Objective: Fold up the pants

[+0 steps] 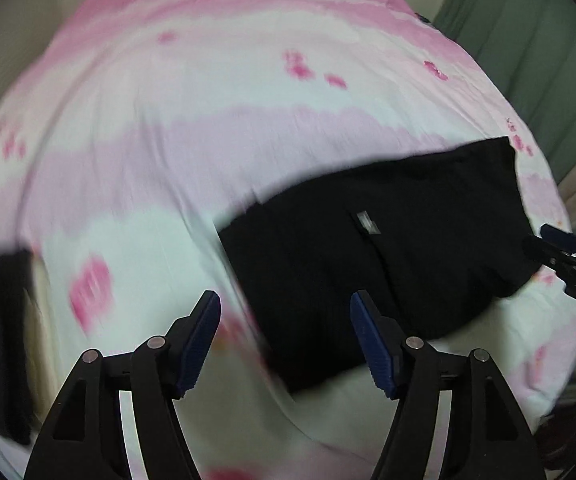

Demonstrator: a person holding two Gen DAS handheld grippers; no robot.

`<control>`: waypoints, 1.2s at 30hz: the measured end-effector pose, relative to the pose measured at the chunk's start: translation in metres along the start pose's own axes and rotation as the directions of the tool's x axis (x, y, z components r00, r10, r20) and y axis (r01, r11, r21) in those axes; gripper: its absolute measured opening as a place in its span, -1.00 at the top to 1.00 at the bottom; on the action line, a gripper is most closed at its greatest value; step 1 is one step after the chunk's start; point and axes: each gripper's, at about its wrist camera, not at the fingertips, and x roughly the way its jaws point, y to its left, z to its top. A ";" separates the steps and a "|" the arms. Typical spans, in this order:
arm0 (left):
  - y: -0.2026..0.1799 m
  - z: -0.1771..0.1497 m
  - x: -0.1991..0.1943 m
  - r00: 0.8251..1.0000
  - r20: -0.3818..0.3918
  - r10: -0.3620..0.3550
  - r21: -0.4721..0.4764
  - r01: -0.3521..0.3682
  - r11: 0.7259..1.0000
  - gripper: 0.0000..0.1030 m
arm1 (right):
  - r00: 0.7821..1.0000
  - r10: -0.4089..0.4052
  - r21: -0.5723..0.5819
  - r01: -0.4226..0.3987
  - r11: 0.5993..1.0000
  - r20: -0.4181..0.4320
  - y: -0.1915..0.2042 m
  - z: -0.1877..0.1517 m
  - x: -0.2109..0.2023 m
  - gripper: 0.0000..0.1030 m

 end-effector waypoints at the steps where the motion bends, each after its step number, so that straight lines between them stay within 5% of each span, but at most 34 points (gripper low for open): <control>1: 0.000 -0.012 0.001 1.000 -0.021 -0.022 -0.033 0.021 0.999 -0.29 | 1.000 -0.006 0.016 0.007 1.000 -0.008 -0.005 -0.007 -0.005 -0.33; 8: 0.005 -0.069 0.017 0.979 -0.092 -0.182 -0.264 0.153 0.952 -0.29 | 0.994 0.004 0.014 -0.003 1.000 -0.113 -0.007 -0.050 -0.004 -0.33; 11: 0.012 -0.080 0.028 0.952 -0.037 -0.302 -0.402 0.263 0.877 -0.29 | 0.988 0.015 -0.008 -0.016 1.000 -0.155 0.004 -0.067 0.002 -0.33; 18: 0.020 -0.084 0.057 0.938 0.034 -0.346 -0.553 0.306 0.775 -0.29 | 0.982 0.047 -0.056 -0.058 0.997 -0.183 0.028 -0.079 0.009 -0.33; 22: 0.038 -0.096 0.077 0.912 0.117 -0.393 -0.672 0.364 0.645 -0.29 | 0.982 0.052 -0.090 -0.069 0.994 -0.180 0.041 -0.076 0.011 -0.33; 24: 0.048 -0.110 0.088 0.891 0.167 -0.422 -0.736 0.397 0.549 -0.29 | 0.984 0.052 -0.100 -0.070 0.993 -0.172 0.043 -0.076 0.009 -0.33; 28: 0.054 -0.130 0.103 0.867 0.211 -0.452 -0.779 0.429 0.458 -0.30 | 0.986 0.045 -0.125 -0.065 0.990 -0.162 0.047 -0.076 0.002 -0.33; 31: 0.054 -0.124 0.104 0.856 0.235 -0.461 -0.779 0.449 0.437 -0.24 | 0.985 0.041 -0.130 -0.064 0.990 -0.168 0.047 -0.078 0.000 -0.33; 34: 0.054 -0.109 0.093 0.856 0.250 -0.452 -0.749 0.467 0.471 -0.14 | 0.985 0.032 -0.126 -0.054 0.991 -0.172 0.045 -0.079 0.000 -0.33; 36: 0.058 -0.106 0.084 0.845 0.279 -0.457 -0.737 0.493 0.462 -0.14 | 0.984 0.035 -0.117 -0.056 0.992 -0.175 0.044 -0.080 0.001 -0.33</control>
